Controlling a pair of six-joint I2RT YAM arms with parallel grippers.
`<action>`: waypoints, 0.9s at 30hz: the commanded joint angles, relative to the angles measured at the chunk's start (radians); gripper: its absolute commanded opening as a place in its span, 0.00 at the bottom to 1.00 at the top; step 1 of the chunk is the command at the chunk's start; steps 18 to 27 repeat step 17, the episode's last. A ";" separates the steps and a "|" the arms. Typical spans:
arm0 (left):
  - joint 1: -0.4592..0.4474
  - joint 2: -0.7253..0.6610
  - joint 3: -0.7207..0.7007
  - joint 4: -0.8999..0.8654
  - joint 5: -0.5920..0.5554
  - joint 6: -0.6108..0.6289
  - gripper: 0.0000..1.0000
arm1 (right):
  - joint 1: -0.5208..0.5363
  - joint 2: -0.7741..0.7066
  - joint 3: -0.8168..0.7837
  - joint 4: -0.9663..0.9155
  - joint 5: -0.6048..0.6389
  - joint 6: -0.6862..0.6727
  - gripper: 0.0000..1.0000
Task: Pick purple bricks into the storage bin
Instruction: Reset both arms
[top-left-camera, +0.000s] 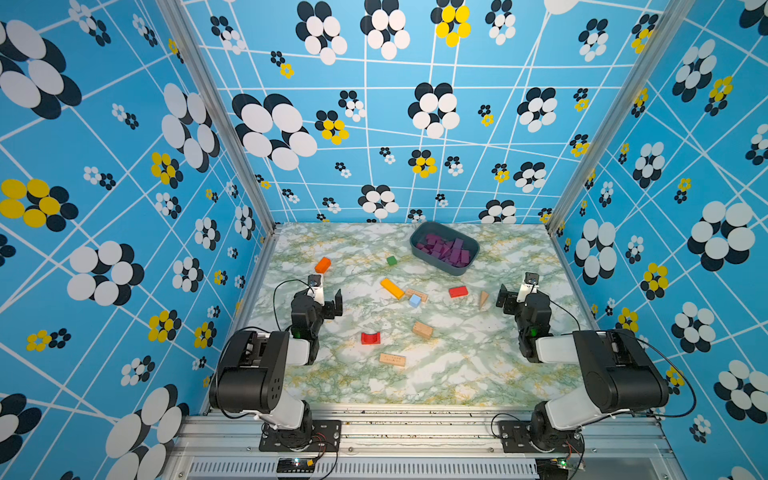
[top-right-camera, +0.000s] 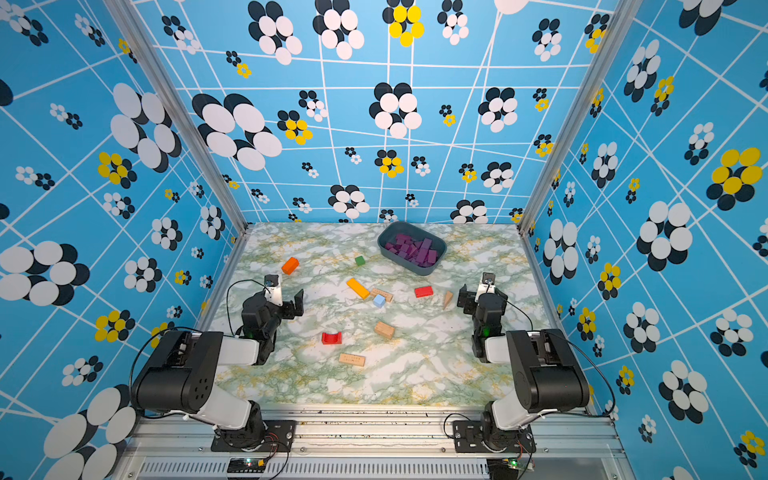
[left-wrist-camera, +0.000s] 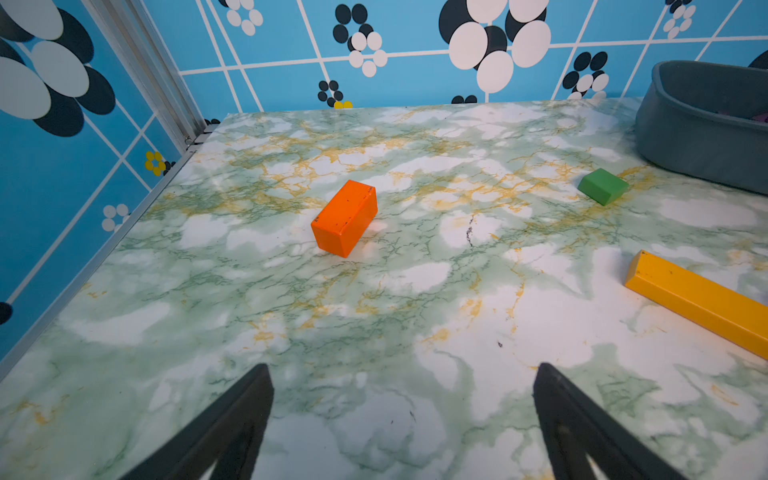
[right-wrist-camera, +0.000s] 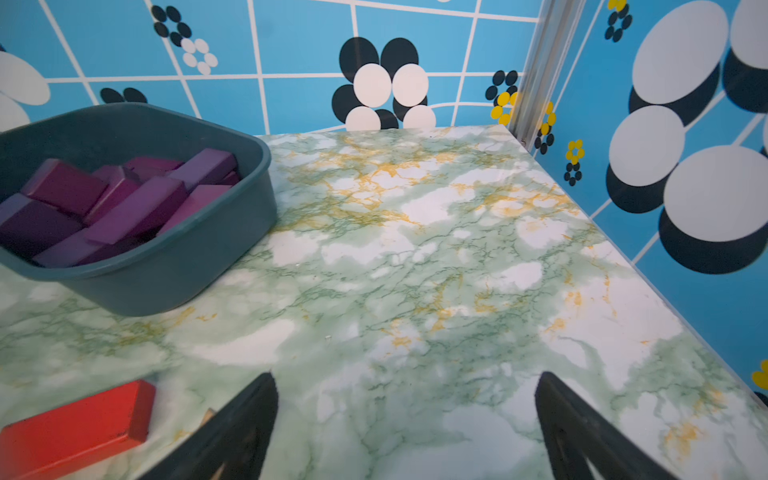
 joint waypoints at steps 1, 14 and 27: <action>-0.007 0.009 -0.006 0.040 0.019 0.017 0.99 | 0.001 0.008 -0.011 0.027 -0.054 -0.027 0.99; 0.007 0.010 0.040 -0.046 0.035 0.009 0.99 | 0.000 0.009 0.006 -0.004 -0.034 -0.015 0.99; 0.007 0.008 0.037 -0.039 0.034 0.008 0.99 | 0.001 0.009 0.007 -0.007 -0.031 -0.015 0.99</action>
